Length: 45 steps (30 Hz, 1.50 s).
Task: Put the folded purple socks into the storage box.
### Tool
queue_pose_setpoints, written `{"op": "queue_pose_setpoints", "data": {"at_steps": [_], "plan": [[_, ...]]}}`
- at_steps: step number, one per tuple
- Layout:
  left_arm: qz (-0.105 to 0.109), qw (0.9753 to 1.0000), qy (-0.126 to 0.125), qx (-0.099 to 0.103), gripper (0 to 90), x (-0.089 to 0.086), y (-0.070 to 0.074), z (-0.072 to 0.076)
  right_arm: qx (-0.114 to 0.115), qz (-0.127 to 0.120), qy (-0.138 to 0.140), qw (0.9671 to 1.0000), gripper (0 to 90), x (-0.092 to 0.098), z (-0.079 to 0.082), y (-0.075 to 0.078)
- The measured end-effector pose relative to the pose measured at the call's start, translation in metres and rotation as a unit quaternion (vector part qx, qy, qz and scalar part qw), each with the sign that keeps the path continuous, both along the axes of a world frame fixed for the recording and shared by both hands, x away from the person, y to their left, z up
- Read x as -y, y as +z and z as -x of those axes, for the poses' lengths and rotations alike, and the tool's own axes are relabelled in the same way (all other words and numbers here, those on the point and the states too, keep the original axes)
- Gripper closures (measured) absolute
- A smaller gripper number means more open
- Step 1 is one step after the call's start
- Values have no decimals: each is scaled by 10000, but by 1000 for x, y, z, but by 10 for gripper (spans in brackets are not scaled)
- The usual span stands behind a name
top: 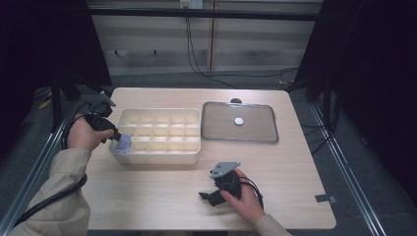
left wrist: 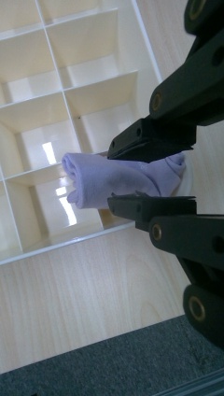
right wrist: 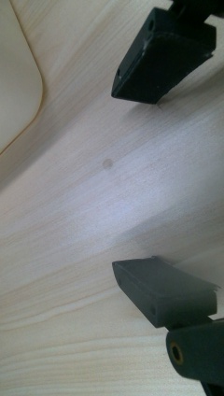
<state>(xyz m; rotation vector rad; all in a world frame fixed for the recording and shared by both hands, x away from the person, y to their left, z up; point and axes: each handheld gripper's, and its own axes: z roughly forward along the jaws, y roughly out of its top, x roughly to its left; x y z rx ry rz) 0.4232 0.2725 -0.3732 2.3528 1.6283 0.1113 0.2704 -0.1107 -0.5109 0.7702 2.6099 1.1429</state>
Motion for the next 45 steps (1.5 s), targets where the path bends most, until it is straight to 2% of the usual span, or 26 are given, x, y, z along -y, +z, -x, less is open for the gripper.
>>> {"op": "queue_pose_setpoints", "data": {"at_steps": [12, 26, 33, 45], "plan": [[-6, 10000, -61, 0, 765, 5, 7, -3, 4, 0, 3, 10000, 137, 0, 0, 0], [-75, 9997, -164, -192, 900, 11, 6, -6, 1, 0, 1, 10000, 138, 0, 0, 0], [-143, 9994, -156, -279, 900, 11, 6, -7, 2, 0, 0, 10000, 138, 0, 0, 0], [-191, 9990, -199, -339, 900, 13, -6, -10, 2, 2, 6, 10000, 138, 0, 0, 0]]}}
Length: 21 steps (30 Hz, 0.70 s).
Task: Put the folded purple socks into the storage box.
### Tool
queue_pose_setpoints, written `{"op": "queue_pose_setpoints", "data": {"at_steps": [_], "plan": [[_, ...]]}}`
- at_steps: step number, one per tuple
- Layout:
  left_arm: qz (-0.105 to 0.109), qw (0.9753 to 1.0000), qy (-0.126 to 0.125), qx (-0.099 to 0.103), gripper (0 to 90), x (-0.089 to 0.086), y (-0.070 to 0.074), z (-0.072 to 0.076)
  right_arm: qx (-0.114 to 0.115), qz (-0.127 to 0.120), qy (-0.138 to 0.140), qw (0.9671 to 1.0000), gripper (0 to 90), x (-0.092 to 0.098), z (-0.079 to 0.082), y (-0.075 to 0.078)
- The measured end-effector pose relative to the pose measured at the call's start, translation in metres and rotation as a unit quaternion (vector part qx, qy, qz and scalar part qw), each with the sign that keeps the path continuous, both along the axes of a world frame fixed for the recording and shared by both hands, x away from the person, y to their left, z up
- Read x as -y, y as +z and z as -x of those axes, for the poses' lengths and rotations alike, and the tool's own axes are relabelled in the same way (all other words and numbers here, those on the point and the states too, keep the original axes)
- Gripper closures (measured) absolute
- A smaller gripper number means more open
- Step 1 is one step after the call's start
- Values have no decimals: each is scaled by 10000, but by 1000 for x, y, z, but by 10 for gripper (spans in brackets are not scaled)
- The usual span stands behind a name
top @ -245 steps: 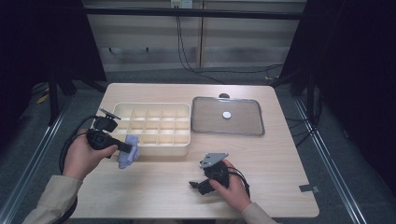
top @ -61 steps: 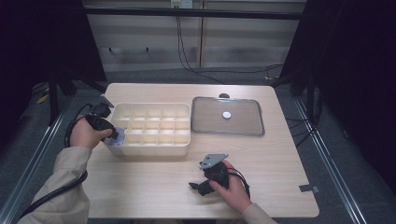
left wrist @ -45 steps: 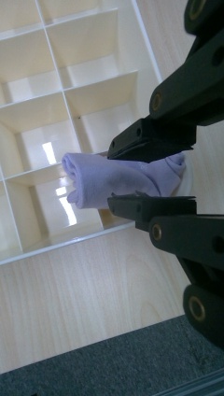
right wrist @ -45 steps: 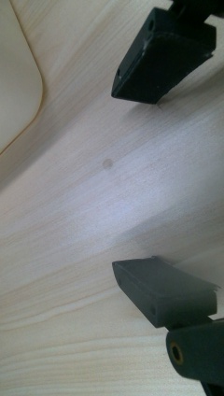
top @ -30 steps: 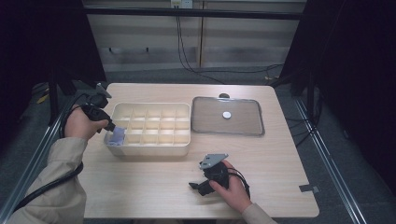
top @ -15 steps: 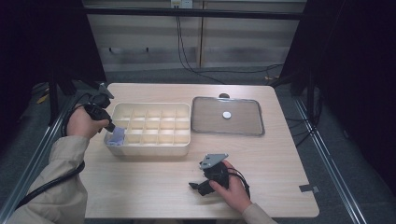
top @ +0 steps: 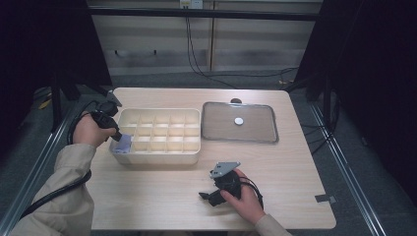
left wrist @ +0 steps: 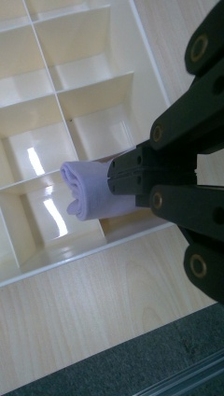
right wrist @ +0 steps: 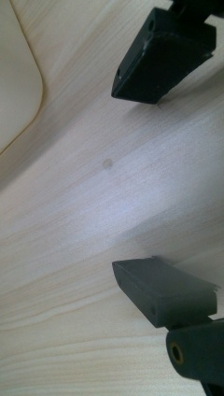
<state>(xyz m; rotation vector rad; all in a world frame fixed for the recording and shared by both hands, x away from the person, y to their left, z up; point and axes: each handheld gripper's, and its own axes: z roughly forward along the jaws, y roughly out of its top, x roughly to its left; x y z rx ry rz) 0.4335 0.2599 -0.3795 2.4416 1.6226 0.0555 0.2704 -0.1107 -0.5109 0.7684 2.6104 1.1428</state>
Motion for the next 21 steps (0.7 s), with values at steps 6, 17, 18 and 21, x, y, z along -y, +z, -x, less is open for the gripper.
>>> {"op": "queue_pose_setpoints", "data": {"at_steps": [6, 17, 18, 21], "plan": [[22, 10000, -20, -1, 900, 0, -7, -1, -1, -3, -5, 10000, 138, 0, 0, 0], [-72, 10000, -40, -32, 900, -1, -18, 0, -3, -1, -1, 10000, 138, 0, 0, 0], [-40, 10000, -15, -35, 900, -1, -19, 0, -5, -1, -4, 10000, 138, 0, 0, 0], [-75, 9999, -18, -66, 900, -1, -23, 0, -5, -2, -3, 10000, 137, 0, 0, 0]]}}
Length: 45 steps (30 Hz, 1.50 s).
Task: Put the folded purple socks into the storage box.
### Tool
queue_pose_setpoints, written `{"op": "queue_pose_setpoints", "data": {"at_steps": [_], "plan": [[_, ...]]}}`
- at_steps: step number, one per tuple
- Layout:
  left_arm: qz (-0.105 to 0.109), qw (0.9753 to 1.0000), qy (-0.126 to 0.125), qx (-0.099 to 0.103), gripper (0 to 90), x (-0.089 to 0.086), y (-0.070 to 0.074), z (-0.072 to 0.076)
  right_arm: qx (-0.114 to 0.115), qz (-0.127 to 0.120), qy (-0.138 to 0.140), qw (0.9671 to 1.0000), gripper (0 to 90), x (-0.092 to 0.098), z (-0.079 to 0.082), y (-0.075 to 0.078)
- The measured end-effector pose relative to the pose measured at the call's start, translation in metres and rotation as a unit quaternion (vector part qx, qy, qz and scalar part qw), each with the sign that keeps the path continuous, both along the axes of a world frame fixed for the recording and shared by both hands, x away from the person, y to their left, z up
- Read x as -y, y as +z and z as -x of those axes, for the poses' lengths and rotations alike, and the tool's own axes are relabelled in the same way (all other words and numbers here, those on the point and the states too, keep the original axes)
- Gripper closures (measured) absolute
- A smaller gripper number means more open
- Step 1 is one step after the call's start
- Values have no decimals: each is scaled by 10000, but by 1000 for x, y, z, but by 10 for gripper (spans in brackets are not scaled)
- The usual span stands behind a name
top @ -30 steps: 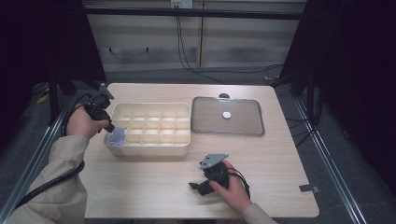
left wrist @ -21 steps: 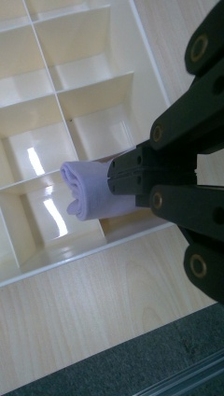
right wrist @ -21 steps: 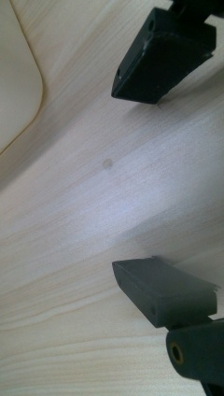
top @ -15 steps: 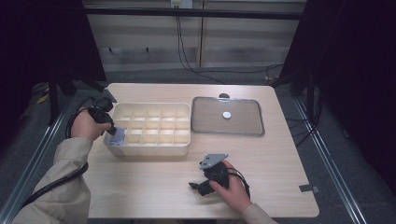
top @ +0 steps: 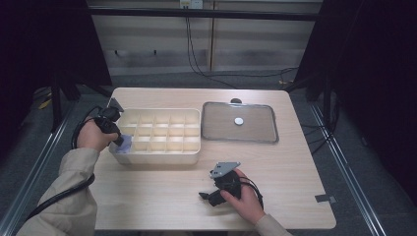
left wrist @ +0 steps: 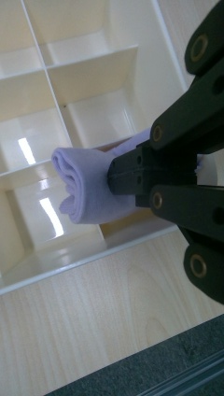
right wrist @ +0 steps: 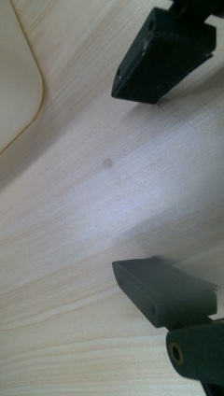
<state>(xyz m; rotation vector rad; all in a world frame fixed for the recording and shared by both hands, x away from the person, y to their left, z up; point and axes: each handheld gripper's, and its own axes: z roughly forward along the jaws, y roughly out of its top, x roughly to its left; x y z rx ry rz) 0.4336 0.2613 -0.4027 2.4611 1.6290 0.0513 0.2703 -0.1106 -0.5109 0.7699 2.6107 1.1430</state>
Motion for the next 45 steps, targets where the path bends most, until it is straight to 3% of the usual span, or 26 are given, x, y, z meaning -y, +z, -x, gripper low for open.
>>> {"op": "queue_pose_setpoints", "data": {"at_steps": [6, 18, 23, 32, 45], "plan": [[28, 9999, -4, -167, 900, -1, -11, 1, -8, -2, -4, 10000, 138, 0, 0, 0], [87, 9995, 26, -309, 900, 1, -32, 5, 11, 0, 21, 10000, 137, 0, 0, 0], [74, 9995, 38, -294, 900, 2, -34, 6, 11, -1, 21, 10000, 138, 0, 0, 0], [131, 9995, 68, -267, 892, 0, -30, 8, 10, 0, 22, 10000, 138, 0, 0, 0], [174, 9997, 112, -84, 845, -5, -3, 11, 9, -1, 20, 10000, 137, 0, 0, 0]]}}
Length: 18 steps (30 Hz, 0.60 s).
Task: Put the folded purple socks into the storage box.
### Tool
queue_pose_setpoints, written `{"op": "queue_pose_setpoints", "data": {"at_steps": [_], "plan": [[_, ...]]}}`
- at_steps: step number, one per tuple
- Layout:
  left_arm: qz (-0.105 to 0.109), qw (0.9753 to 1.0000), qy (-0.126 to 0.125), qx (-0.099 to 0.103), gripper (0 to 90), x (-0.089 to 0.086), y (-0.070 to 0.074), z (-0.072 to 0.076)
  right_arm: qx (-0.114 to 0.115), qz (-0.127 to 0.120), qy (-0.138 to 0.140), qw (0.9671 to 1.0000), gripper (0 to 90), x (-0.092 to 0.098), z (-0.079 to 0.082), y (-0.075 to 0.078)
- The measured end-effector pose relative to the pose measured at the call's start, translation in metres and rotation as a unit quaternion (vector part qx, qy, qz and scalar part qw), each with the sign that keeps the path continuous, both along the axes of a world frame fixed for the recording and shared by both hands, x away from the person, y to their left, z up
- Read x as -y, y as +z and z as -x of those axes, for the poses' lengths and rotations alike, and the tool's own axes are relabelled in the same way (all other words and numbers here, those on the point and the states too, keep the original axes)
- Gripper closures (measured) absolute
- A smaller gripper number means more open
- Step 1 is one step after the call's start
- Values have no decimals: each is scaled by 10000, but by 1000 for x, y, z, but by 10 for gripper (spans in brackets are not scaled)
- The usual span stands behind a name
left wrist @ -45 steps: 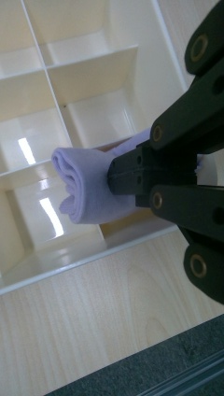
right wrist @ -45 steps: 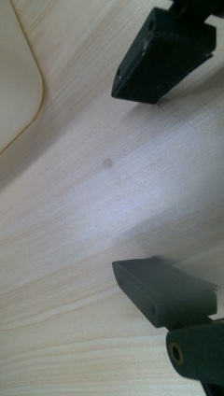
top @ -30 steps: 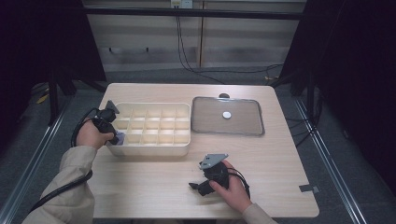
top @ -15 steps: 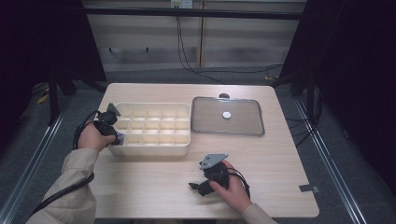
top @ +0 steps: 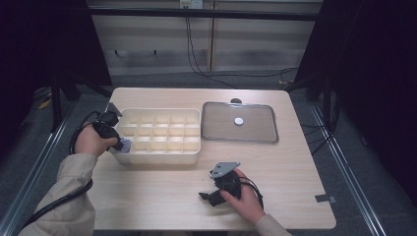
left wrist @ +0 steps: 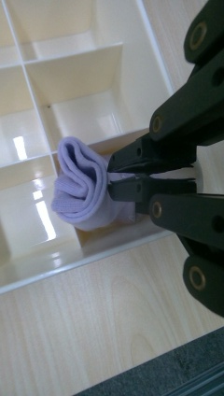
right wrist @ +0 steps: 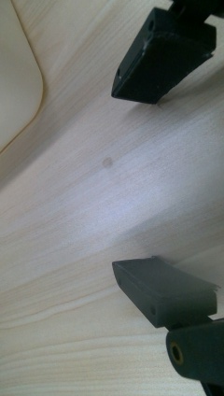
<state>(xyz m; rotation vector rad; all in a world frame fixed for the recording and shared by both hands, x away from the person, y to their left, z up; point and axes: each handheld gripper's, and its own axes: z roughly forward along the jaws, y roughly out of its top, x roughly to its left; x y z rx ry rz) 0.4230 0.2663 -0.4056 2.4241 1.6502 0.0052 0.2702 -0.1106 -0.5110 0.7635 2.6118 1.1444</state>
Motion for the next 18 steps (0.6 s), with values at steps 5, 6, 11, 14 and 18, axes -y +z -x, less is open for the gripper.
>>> {"op": "queue_pose_setpoints", "data": {"at_steps": [5, 6, 11, 14, 18], "plan": [[19, 10000, -15, 29, 822, 1, 5, 0, -2, 0, 0, 10000, 137, 0, 0, 0], [17, 10000, -14, 44, 815, 1, 5, 1, 1, 1, 3, 10000, 138, 0, 0, 0], [48, 10000, -2, 54, 786, 3, 8, 1, 3, 1, 5, 10000, 138, 0, 0, 0], [68, 9999, -40, 74, 776, 4, 10, 1, -2, 0, 0, 10000, 137, 0, 0, 0], [82, 9999, -45, 114, 733, 5, 13, 2, 0, 0, 3, 10000, 138, 0, 0, 0]]}}
